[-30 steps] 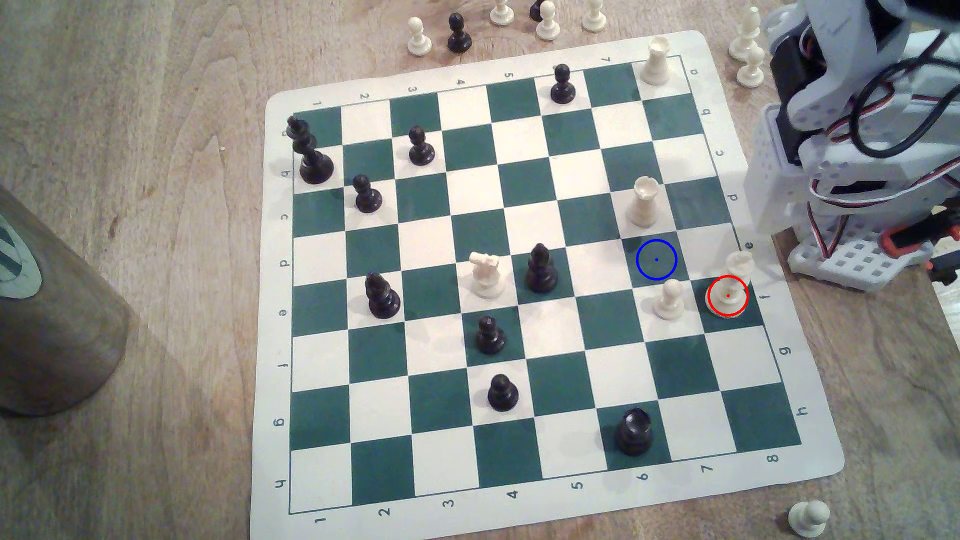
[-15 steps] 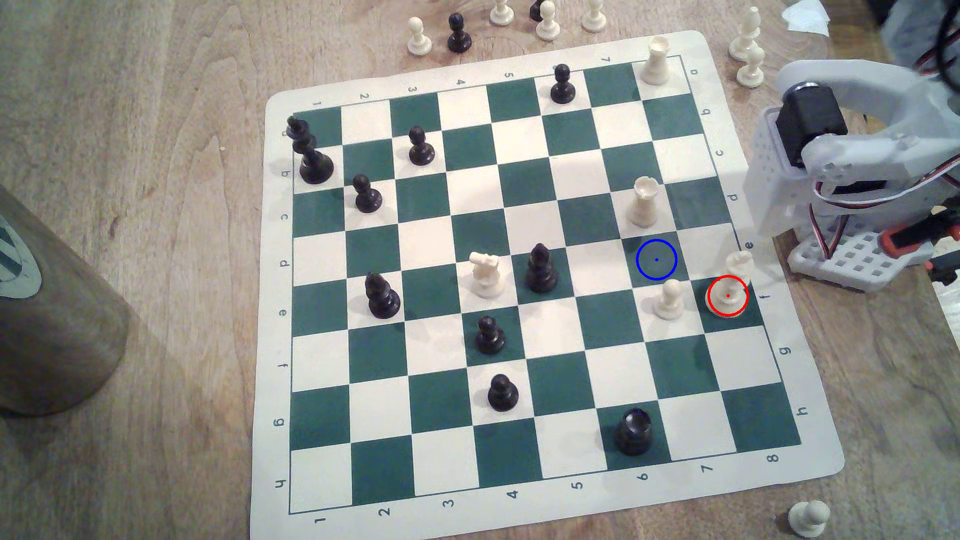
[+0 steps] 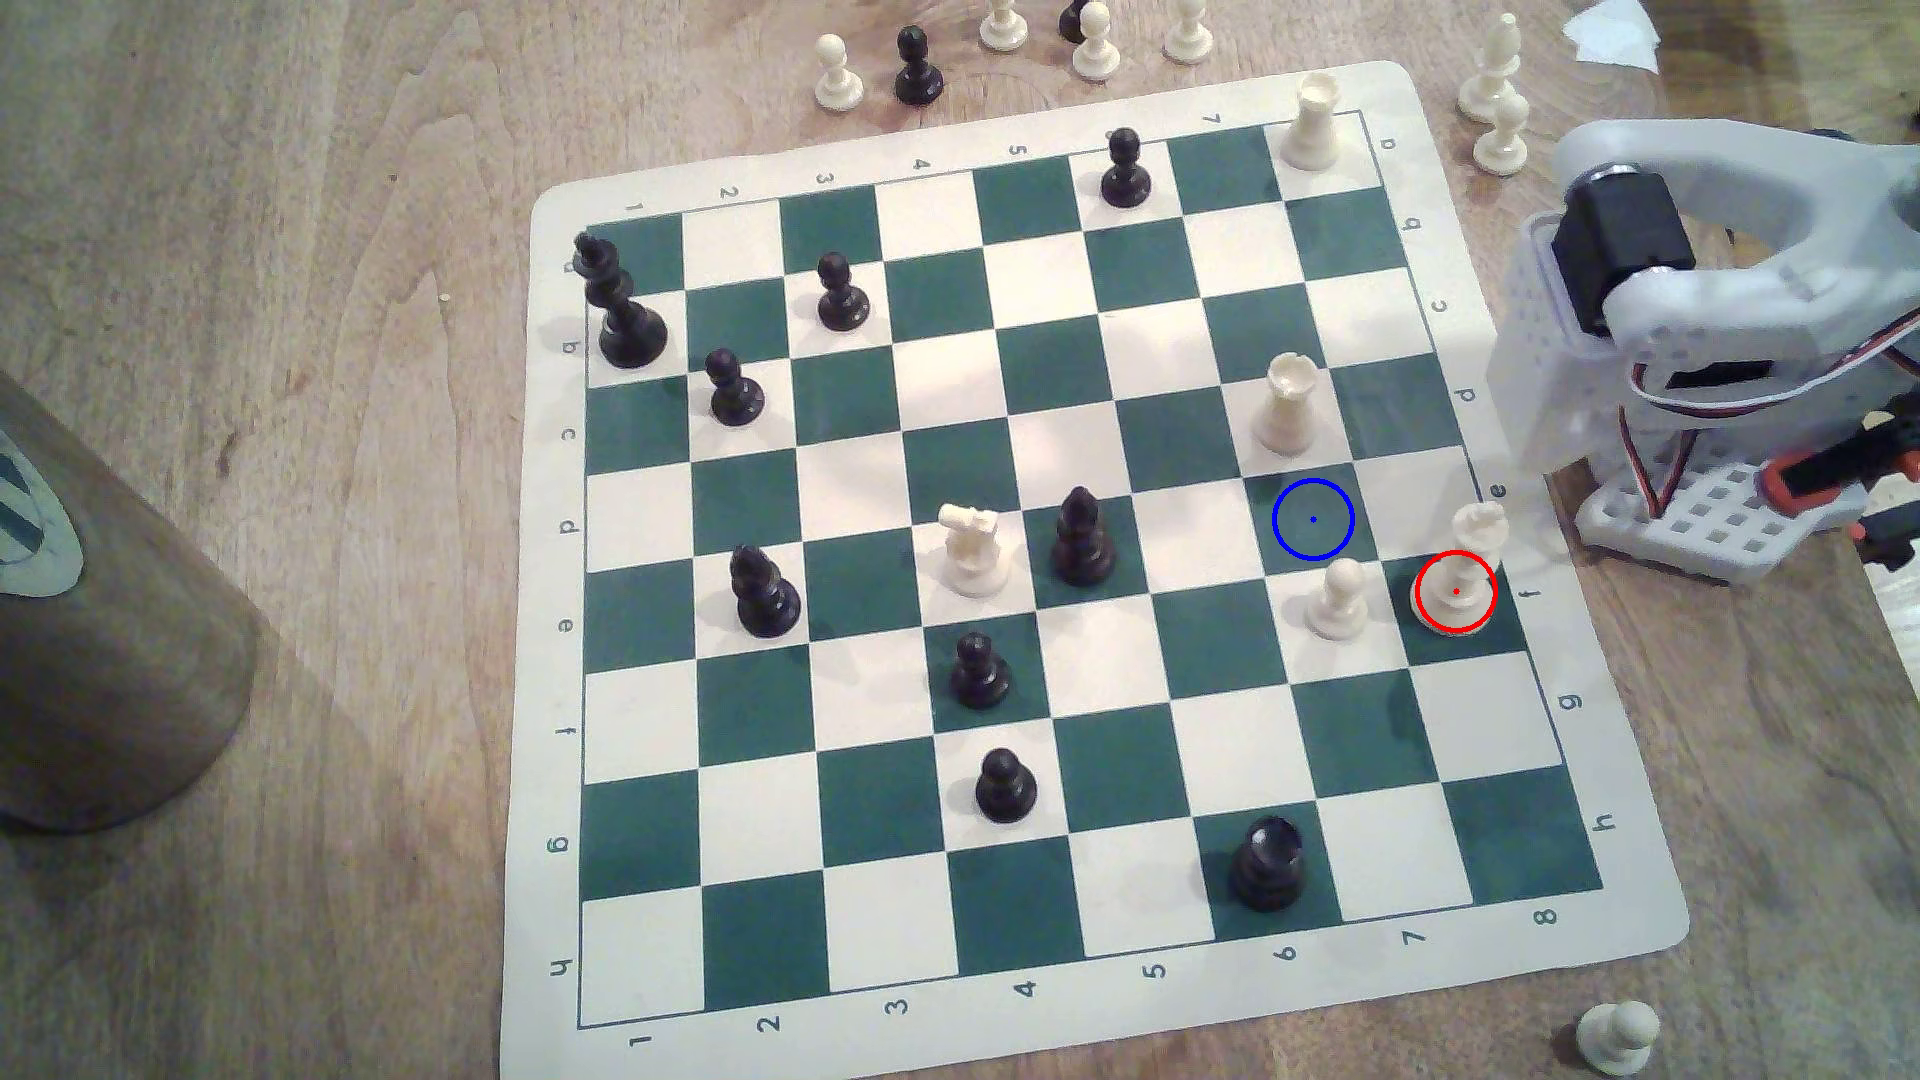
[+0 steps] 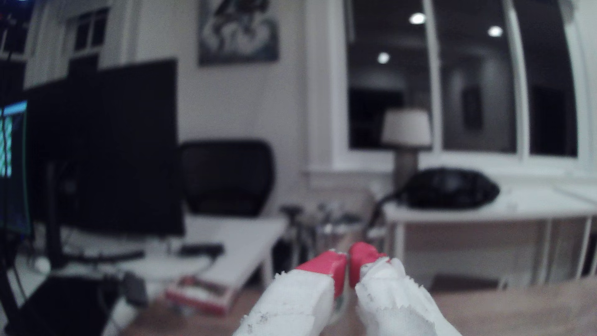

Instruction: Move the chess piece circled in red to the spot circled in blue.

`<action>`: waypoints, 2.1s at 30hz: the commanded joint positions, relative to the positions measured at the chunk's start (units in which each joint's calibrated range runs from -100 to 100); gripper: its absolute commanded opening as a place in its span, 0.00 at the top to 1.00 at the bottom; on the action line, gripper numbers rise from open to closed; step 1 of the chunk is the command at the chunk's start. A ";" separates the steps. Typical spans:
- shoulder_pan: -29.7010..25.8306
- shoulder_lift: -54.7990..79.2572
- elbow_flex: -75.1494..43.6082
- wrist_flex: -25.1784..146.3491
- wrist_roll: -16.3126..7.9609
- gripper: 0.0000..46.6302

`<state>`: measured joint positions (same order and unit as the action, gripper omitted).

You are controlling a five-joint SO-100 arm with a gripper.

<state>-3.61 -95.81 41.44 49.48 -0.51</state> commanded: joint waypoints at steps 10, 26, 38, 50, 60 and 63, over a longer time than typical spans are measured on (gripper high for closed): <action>-23.33 10.41 -3.72 35.45 -5.76 0.99; -23.64 8.97 9.79 50.52 -5.32 0.88; -24.58 8.88 14.77 50.03 -5.27 0.79; -24.04 22.98 17.77 45.52 -4.35 0.81; -24.11 26.63 21.48 45.11 -3.86 0.63; -24.27 26.71 22.03 45.03 -4.05 0.61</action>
<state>-27.73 -70.17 64.03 95.06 -4.47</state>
